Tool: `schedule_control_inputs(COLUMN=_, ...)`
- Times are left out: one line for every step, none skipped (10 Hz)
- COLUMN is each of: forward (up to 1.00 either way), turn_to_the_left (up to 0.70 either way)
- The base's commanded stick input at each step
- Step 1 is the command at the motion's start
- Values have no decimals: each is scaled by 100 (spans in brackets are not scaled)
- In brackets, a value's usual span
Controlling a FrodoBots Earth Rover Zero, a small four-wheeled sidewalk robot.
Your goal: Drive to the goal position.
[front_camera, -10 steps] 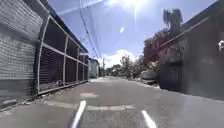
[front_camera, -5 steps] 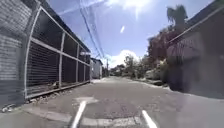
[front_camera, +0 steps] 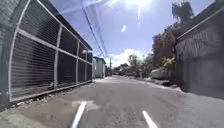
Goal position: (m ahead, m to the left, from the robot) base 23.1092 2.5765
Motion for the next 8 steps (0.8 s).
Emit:
schedule_control_inputs(forward=100, turn_to_the_left=-15)
schedule_control_inputs(forward=100, turn_to_the_left=8)
schedule_control_inputs(forward=100, turn_to_the_left=6)
schedule_control_inputs(forward=100, turn_to_the_left=16)
schedule_control_inputs(forward=100, turn_to_the_left=14)
schedule_control_inputs(forward=100, turn_to_the_left=5)
schedule_control_inputs(forward=100, turn_to_the_left=22)
schedule_control_inputs(forward=100, turn_to_the_left=3)
